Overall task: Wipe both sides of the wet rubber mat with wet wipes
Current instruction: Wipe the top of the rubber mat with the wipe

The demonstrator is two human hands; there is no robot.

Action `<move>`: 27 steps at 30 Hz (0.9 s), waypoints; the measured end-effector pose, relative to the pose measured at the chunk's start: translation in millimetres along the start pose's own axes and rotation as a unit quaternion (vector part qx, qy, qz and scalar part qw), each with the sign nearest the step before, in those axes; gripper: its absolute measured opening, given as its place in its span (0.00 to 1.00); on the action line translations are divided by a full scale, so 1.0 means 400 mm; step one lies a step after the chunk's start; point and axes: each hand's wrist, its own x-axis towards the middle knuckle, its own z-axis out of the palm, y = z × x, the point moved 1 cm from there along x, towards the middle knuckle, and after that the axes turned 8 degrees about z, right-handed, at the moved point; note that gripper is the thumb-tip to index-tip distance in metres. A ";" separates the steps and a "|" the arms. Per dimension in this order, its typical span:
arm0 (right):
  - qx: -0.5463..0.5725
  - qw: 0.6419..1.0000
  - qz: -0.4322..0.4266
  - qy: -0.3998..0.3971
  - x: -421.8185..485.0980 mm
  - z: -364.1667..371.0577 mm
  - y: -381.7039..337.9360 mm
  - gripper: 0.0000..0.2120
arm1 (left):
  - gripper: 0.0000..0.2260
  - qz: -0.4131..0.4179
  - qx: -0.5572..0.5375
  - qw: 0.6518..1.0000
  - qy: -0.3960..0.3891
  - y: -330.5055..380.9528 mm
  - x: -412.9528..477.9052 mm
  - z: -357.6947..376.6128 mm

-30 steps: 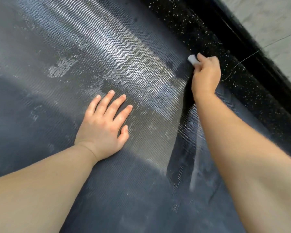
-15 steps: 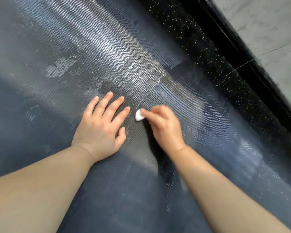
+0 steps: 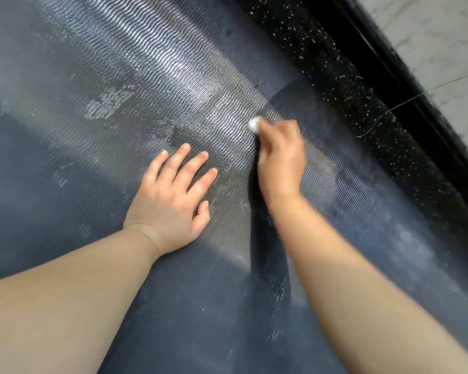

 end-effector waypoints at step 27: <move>0.009 0.996 -0.035 -0.081 -0.416 -0.061 -0.051 0.18 | 0.23 -0.008 -0.033 0.999 -0.016 0.005 0.000 -0.020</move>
